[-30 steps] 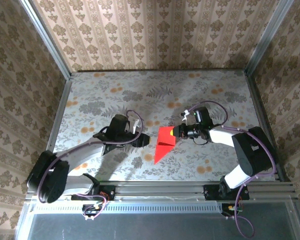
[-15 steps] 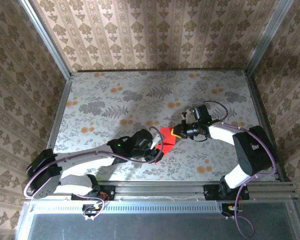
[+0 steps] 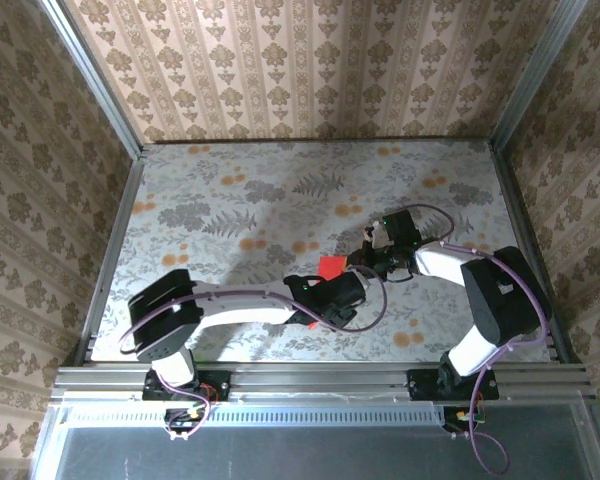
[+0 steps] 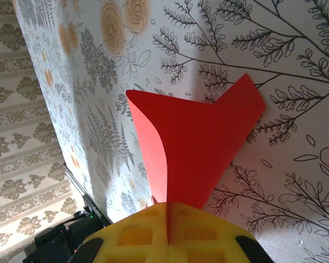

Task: Fold a paper plane with a square sheet of paper (fold left side to right side)

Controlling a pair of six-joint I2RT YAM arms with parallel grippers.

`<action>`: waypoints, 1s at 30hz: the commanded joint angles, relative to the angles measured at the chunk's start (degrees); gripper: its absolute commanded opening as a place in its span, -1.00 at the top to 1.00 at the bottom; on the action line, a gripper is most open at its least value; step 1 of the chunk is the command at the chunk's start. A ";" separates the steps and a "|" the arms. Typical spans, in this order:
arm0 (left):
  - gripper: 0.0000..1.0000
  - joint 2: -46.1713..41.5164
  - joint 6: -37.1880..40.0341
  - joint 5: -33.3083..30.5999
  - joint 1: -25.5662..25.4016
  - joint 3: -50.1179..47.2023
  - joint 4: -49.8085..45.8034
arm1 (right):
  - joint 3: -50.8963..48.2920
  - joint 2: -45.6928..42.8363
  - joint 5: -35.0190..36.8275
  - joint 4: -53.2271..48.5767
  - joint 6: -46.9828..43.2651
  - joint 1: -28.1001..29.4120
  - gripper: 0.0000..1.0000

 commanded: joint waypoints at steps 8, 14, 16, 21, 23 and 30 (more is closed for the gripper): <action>-0.07 5.85 -0.81 -9.31 -1.37 4.77 -10.38 | 2.24 1.91 0.00 -1.34 1.12 0.13 1.00; 0.04 6.49 -1.48 -10.00 -1.37 4.45 -10.69 | 2.55 2.61 0.01 -1.32 1.07 0.08 1.00; 0.13 6.59 -1.54 -9.89 -1.37 4.20 -10.62 | 2.66 2.88 0.07 -1.29 1.12 0.09 1.00; 0.31 6.63 -1.78 -9.19 -1.36 3.55 -10.17 | 2.73 3.32 0.32 -1.29 1.03 0.05 1.00; 0.39 6.58 -1.82 -9.02 -1.37 3.32 -9.72 | 2.79 3.47 0.43 -1.29 1.03 0.05 1.00; 0.70 6.69 -2.41 -9.33 -1.37 2.37 -8.94 | 2.63 4.00 0.56 -1.03 0.92 0.06 1.00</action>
